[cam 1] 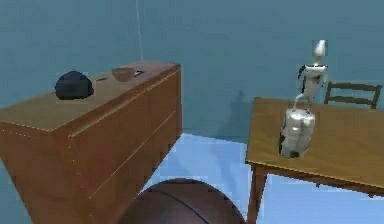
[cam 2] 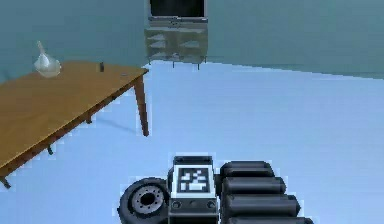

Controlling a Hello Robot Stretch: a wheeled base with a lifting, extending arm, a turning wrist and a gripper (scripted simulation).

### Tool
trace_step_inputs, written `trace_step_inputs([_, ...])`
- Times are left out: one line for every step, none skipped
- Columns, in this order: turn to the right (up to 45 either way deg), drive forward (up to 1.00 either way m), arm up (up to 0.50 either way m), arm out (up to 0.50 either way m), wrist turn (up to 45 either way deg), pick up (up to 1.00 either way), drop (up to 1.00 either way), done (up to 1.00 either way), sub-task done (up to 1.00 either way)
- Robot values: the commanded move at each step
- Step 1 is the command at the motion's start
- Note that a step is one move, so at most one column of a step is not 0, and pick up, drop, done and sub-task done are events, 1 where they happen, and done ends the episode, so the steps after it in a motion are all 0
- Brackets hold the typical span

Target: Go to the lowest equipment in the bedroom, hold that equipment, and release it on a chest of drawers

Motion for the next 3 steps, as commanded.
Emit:
trace_step_inputs([0.0,1.0,0.0,0.0,0.0,0.0,0.0,0.0,0.0])
trace_step_inputs([-6.0,0.0,0.0,0.0,0.0,0.0,0.0,0.0,0.0])
trace_step_inputs([0.0,0.5,0.0,0.0,0.0,0.0,0.0,0.0,0.0])
